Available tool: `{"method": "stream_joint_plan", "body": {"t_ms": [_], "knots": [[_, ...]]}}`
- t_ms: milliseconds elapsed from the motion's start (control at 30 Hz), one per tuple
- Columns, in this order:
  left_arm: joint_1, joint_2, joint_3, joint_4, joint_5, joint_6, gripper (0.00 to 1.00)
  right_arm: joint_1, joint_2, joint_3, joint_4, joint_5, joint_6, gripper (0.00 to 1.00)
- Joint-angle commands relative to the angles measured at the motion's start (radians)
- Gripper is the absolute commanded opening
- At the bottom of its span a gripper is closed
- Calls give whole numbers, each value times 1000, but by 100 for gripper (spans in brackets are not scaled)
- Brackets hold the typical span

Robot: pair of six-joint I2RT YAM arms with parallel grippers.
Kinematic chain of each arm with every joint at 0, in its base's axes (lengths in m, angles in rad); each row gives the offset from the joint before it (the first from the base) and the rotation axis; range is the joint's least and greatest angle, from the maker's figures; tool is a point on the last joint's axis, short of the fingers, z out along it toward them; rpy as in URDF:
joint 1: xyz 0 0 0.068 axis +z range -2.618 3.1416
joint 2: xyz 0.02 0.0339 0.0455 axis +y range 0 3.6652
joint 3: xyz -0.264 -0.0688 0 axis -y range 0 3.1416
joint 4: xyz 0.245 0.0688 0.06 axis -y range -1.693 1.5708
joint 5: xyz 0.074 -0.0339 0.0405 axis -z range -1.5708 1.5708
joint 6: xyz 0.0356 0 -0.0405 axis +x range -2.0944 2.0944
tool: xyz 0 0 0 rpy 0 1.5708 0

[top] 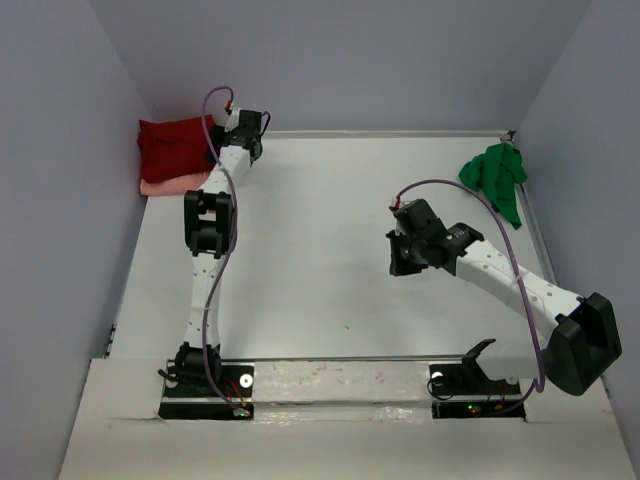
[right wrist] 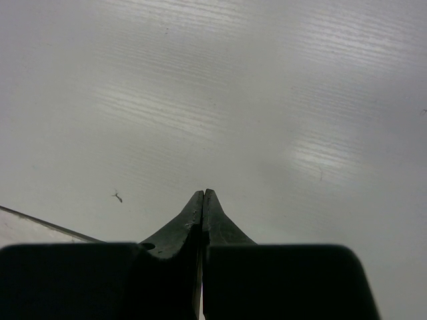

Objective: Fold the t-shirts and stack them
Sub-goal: Neatly place the folded tshirt to the corner

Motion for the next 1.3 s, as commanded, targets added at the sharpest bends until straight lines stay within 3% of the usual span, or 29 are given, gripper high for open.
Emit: {"method": "stream_joint_plan", "body": {"t_ms": [0, 400, 500, 533, 600, 1267], "knots": [[17, -28, 48, 51, -29, 16, 69, 10, -10, 19, -2, 17, 8, 0], [28, -10, 57, 49, 3, 16, 66, 10, 11, 33, -1, 8, 14, 0], [28, -7, 56, 45, 3, 12, 44, 10, 13, 30, -1, 5, 17, 0], [29, -2, 56, 40, 0, 12, 22, 10, 10, 31, -1, 8, 18, 0], [29, 1, 56, 34, -6, 7, 1, 10, 10, 34, -2, 9, 14, 0], [48, -175, -130, 3, -119, -8, 0, 10, -42, 14, -11, 11, 9, 0]]}}
